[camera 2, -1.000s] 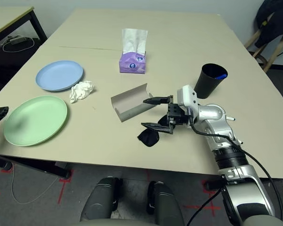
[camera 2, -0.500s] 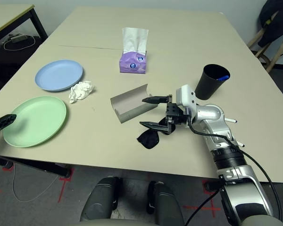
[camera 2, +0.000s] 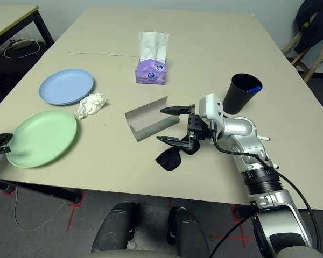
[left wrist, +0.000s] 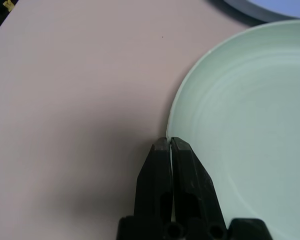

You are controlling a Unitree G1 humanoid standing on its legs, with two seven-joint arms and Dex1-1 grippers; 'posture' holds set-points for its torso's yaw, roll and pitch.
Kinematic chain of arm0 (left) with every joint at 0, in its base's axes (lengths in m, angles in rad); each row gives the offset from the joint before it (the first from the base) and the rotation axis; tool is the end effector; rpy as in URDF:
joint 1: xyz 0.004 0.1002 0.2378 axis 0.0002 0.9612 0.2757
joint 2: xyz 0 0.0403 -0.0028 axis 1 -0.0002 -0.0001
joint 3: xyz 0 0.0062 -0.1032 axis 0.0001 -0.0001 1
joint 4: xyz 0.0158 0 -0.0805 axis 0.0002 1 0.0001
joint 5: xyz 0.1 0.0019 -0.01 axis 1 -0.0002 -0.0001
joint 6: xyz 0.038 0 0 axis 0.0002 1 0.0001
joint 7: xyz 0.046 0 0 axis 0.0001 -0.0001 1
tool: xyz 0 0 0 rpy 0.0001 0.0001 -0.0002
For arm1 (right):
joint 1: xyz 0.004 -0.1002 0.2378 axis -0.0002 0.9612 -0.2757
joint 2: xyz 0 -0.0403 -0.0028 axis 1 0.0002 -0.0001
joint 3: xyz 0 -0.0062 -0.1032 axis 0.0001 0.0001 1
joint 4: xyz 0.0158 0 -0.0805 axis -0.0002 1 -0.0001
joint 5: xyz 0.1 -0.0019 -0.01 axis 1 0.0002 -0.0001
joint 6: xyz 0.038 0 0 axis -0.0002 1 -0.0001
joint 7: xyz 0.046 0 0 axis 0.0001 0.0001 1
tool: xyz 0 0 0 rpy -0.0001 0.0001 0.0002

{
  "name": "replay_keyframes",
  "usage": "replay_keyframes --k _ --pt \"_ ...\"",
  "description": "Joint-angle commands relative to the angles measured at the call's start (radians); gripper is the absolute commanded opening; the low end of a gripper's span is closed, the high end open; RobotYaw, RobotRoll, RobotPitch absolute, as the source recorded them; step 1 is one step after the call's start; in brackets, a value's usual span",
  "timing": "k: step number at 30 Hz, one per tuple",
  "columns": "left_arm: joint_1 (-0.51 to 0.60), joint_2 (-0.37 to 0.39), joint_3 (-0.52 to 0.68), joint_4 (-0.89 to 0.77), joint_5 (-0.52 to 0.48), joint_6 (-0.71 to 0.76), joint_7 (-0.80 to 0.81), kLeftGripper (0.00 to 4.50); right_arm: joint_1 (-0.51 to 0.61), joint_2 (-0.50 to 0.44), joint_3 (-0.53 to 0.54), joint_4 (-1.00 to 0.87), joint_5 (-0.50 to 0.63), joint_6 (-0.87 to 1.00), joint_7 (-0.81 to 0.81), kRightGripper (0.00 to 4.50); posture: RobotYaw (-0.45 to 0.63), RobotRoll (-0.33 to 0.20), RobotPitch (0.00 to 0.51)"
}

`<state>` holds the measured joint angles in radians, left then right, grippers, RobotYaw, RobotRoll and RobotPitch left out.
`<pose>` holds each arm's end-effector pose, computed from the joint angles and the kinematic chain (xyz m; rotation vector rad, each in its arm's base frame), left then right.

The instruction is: Organize and tidy the items on the table.

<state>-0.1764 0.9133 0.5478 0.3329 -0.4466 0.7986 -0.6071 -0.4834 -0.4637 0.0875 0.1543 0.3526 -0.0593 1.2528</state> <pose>0.1810 0.4011 0.1573 -0.1094 0.4876 0.0920 0.2848 -0.1989 0.1482 -0.3368 -0.2307 1.3643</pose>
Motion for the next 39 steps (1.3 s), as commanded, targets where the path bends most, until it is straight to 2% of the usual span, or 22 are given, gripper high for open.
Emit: replay_keyframes --k 1,5,8,10,18,19,21,22,32,39 --pt "0.022 0.001 -0.029 0.022 0.012 0.014 -0.021 0.06 0.012 -0.009 0.004 -0.023 0.003 0.01 -0.004 4.5 0.22 0.0 0.103" --pt "0.026 0.004 -0.027 0.018 0.011 0.015 -0.027 0.06 0.012 -0.009 0.004 -0.026 0.003 0.012 -0.004 4.5 0.22 0.0 0.104" --pt "0.026 0.008 -0.029 0.01 0.009 0.014 -0.034 0.63 0.011 -0.006 0.007 -0.026 0.002 0.014 -0.005 4.5 0.23 0.0 0.104" --pt "0.023 0.01 -0.031 0.009 0.009 0.015 -0.036 1.25 0.01 -0.004 0.008 -0.026 0.001 0.015 -0.007 4.5 0.23 0.0 0.103" --pt "0.011 0.016 -0.044 0.006 0.01 0.014 -0.048 4.42 0.008 -0.001 0.01 -0.029 0.0 0.016 -0.011 4.5 0.22 0.0 0.101" --pt "0.01 0.016 -0.045 0.008 0.01 0.013 -0.049 4.47 0.008 -0.001 0.009 -0.029 0.001 0.016 -0.011 4.5 0.22 0.0 0.102" --pt "0.005 0.014 -0.043 0.013 0.012 0.005 -0.043 4.29 0.008 -0.002 0.009 -0.03 0.001 0.016 -0.012 4.5 0.22 0.0 0.101" --pt "0.003 0.014 -0.042 0.015 0.011 0.005 -0.044 4.03 0.008 -0.002 0.009 -0.031 0.001 0.017 -0.013 4.5 0.22 0.0 0.101" --pt "0.004 0.017 -0.038 0.014 0.008 0.004 -0.054 0.1 0.011 -0.003 0.011 -0.036 -0.002 0.018 -0.02 4.5 0.22 0.0 0.098" --pt "0.019 0.026 -0.027 0.011 0.006 0.007 -0.063 0.04 0.006 -0.003 0.01 -0.029 -0.004 0.013 -0.019 4.5 0.22 0.0 0.096"
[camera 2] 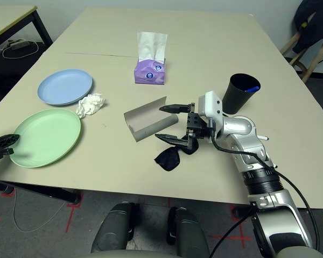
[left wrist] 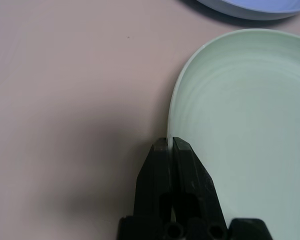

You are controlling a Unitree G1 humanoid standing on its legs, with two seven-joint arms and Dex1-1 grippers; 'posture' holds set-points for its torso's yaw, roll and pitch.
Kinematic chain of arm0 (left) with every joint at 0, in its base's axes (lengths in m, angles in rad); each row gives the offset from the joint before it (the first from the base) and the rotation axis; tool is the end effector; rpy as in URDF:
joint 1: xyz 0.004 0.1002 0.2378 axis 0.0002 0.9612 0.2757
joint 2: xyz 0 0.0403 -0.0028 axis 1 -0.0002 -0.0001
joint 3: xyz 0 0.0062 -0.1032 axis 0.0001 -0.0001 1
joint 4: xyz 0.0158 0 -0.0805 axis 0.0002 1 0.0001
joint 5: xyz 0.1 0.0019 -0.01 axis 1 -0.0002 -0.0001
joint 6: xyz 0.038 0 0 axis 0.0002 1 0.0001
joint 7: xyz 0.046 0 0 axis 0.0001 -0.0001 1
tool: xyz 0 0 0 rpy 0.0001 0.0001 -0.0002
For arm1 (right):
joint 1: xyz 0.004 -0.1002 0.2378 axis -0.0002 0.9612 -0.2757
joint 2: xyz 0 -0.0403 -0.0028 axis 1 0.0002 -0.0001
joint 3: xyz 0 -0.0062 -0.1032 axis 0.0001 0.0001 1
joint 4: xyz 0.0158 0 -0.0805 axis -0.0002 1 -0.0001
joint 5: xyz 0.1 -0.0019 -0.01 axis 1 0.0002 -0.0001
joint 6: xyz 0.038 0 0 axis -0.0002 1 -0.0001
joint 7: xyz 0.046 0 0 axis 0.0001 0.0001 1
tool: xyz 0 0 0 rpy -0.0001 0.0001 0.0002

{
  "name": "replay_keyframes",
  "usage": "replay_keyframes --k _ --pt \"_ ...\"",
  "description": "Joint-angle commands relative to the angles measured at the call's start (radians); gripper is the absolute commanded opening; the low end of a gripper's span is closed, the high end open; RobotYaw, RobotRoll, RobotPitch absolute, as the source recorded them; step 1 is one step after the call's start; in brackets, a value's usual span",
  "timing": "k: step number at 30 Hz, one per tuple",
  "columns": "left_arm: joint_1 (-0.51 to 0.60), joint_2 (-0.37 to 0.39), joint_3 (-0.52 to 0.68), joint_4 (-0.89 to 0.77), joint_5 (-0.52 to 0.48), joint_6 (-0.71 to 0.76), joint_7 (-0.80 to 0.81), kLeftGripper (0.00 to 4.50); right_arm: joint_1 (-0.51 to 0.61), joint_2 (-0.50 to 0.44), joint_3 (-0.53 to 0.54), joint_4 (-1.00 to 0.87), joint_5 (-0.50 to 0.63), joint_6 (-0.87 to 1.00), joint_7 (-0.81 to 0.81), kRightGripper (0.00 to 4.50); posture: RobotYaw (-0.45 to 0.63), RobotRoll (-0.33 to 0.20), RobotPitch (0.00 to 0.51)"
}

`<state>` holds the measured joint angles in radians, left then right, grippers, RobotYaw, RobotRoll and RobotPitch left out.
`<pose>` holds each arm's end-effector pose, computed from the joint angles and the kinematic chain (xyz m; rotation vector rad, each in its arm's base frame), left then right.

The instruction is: Organize and tidy the items on the table.

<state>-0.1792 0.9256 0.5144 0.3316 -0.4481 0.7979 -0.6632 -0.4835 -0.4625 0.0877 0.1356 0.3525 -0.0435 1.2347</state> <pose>0.1840 0.3990 0.1578 -0.1014 0.5060 0.0230 0.2841 -0.1972 0.1503 -0.3348 -0.2347 1.3534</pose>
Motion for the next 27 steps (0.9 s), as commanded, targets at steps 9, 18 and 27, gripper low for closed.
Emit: replay_keyframes --k 9,18,27 --pt "0.08 -0.052 0.229 -0.173 -0.082 0.105 0.108 0.04 0.008 0.001 0.009 -0.021 -0.004 0.0 -0.013 4.5 0.2 0.0 0.095" --pt "-0.187 -0.121 0.264 -0.135 -0.085 0.094 0.346 0.04 0.003 0.01 0.018 -0.018 0.0 0.006 -0.012 4.5 0.23 0.0 0.103" --pt "-0.529 -0.201 0.091 0.237 0.036 -0.167 0.469 0.04 0.023 0.007 0.015 -0.05 0.002 0.013 -0.035 4.5 0.19 0.0 0.099"
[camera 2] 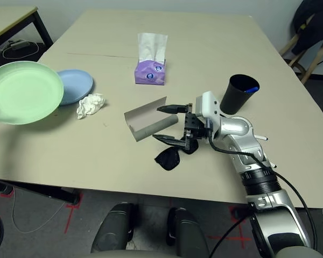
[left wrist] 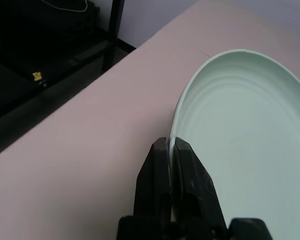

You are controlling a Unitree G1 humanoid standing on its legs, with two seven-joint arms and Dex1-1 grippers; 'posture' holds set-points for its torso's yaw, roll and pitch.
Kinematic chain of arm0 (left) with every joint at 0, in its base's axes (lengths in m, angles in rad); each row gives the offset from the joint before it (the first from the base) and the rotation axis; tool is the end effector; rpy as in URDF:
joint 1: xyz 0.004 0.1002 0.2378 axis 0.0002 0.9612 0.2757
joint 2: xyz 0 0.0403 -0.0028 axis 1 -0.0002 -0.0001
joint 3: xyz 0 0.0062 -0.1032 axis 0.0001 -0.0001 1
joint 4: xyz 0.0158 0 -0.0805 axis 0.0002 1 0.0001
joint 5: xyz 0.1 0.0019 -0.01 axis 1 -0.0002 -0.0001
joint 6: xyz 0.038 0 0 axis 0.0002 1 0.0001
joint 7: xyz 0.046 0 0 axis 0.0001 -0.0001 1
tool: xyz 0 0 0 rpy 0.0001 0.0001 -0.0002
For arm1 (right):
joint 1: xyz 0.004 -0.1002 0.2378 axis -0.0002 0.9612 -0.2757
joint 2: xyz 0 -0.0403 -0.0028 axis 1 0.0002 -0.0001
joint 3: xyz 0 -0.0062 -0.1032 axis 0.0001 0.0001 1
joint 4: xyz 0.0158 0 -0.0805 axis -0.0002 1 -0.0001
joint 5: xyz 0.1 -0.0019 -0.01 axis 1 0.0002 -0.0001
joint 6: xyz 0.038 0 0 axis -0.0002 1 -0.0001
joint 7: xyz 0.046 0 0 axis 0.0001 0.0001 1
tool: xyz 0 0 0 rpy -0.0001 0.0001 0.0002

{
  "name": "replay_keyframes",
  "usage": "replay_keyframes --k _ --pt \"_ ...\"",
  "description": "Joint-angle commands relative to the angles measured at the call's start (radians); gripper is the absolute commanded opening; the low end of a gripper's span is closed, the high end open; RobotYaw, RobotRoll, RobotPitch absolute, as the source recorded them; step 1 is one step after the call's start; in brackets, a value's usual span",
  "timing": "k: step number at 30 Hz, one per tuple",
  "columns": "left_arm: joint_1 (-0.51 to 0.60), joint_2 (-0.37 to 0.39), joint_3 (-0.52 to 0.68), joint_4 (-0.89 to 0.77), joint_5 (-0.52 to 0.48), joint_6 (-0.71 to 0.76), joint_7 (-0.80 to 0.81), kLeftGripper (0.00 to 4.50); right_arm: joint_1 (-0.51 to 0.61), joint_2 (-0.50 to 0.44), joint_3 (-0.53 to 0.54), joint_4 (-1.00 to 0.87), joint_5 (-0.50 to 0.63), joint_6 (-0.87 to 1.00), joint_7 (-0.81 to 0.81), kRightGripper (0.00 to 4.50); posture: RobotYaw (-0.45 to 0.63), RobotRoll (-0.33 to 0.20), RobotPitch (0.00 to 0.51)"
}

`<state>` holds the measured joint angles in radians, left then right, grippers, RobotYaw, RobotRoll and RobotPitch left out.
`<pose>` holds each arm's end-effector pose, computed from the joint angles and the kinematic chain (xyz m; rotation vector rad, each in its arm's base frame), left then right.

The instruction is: Organize and tidy the items on the table.

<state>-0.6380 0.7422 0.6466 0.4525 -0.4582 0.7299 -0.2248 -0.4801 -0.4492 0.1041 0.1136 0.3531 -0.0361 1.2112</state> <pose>0.2490 0.3704 0.1991 -0.3293 0.0854 0.2965 0.2828 -0.1902 0.1499 -0.3258 -0.2463 1.3563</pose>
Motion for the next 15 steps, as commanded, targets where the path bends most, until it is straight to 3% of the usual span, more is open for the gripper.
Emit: replay_keyframes --k 1,6,15 --pt "-0.108 -0.026 -0.049 0.174 0.059 -0.142 0.048 0.04 0.025 -0.007 -0.002 -0.034 0.002 0.007 -0.016 4.5 0.19 0.0 0.097" --pt "-0.258 -0.044 -0.081 0.449 0.116 -0.387 0.129 0.04 0.043 -0.012 -0.003 -0.059 0.002 0.016 -0.038 4.5 0.17 0.0 0.091" --pt "-0.363 -0.053 -0.117 0.659 0.133 -0.501 0.141 0.04 0.057 -0.021 -0.012 -0.077 0.002 0.024 -0.067 4.5 0.15 0.0 0.091"
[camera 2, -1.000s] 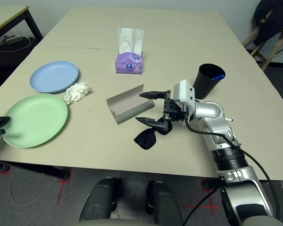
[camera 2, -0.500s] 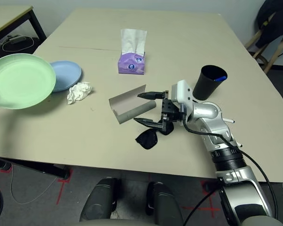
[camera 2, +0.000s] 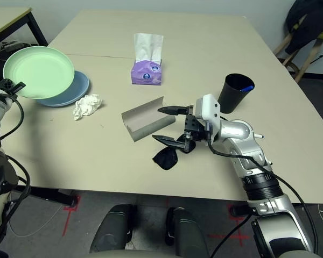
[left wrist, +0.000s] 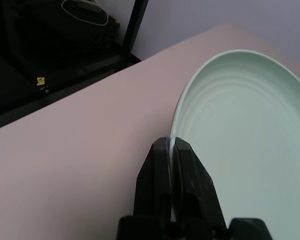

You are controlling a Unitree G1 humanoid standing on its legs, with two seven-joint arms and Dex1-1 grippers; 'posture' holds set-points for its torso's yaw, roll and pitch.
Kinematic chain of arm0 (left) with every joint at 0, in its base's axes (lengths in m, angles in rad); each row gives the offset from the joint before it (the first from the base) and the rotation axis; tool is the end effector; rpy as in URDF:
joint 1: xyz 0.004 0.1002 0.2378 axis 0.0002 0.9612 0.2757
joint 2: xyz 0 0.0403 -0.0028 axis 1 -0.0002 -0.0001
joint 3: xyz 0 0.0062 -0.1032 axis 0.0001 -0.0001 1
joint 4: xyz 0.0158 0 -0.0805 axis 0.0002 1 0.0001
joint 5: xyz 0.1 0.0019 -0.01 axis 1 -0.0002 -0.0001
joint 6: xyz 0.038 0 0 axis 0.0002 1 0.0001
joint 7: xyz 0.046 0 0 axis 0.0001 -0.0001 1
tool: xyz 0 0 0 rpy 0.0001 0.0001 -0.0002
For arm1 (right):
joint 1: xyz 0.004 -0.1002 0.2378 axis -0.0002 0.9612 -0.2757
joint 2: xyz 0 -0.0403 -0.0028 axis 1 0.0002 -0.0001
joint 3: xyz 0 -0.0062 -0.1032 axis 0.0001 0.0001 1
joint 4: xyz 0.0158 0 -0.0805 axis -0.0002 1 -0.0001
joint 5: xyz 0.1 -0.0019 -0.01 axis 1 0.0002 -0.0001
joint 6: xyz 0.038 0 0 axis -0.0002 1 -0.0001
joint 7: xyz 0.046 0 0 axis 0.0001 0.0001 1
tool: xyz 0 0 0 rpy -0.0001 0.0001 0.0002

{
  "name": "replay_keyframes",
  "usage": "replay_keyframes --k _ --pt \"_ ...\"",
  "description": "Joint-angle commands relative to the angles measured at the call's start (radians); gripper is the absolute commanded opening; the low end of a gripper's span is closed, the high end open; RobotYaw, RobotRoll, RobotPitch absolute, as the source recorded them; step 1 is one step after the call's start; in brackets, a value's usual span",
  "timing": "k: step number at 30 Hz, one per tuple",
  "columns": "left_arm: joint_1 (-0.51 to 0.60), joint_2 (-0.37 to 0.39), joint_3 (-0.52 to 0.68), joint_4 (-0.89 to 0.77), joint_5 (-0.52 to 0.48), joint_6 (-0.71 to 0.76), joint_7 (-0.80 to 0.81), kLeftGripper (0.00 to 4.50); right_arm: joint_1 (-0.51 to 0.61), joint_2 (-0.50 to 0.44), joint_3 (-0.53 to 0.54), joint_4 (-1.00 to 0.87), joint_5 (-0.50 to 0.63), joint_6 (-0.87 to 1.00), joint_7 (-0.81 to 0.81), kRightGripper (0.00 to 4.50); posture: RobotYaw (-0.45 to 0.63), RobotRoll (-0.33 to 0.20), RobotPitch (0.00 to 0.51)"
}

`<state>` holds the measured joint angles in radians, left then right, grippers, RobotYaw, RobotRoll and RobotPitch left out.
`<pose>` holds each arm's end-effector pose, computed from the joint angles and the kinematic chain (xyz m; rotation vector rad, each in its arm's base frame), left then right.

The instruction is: Organize and tidy the items on the table.

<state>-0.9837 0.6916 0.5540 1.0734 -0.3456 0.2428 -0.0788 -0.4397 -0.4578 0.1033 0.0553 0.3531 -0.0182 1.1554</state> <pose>0.3096 0.3483 0.1890 -0.3912 -0.0010 0.4649 0.2752 -0.1904 0.1483 -0.3213 -0.2468 1.3120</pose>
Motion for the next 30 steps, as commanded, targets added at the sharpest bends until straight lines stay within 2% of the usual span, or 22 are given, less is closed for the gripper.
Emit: replay_keyframes --k 1,4,12,13,18,21,26,30 --pt "-0.017 -0.004 -0.03 0.045 0.02 -0.008 -0.005 0.28 0.019 -0.012 -0.014 -0.02 0.004 0.01 -0.019 4.5 0.15 0.0 0.091" --pt "-0.008 -0.008 -0.057 0.044 0.028 0.015 -0.035 1.12 0.024 -0.001 -0.025 -0.023 0.013 0.038 -0.059 4.5 0.15 0.0 0.092" --pt "0.039 -0.02 -0.08 -0.011 0.019 0.056 -0.064 4.26 0.027 0.046 -0.048 -0.029 0.031 0.145 -0.194 4.5 0.17 0.0 0.093" --pt "0.043 -0.02 -0.08 -0.015 0.019 0.06 -0.064 4.46 0.026 0.047 -0.049 -0.031 0.034 0.154 -0.199 4.5 0.17 0.0 0.093" --pt "0.056 -0.013 -0.092 -0.034 0.026 0.078 -0.083 4.46 0.021 0.052 -0.062 -0.035 0.055 0.229 -0.24 4.5 0.17 0.0 0.093" --pt "0.078 -0.008 -0.142 -0.065 0.052 0.106 -0.14 4.46 0.015 0.056 -0.07 -0.037 0.07 0.276 -0.269 4.5 0.17 0.0 0.093" --pt "0.168 0.026 -0.321 -0.203 0.127 0.143 -0.419 4.46 0.014 0.066 -0.071 -0.048 0.076 0.28 -0.279 4.5 0.17 0.0 0.099" --pt "0.252 0.052 -0.376 -0.376 0.089 0.153 -0.647 4.46 0.012 0.078 -0.074 -0.065 0.077 0.315 -0.32 4.5 0.16 0.0 0.103"
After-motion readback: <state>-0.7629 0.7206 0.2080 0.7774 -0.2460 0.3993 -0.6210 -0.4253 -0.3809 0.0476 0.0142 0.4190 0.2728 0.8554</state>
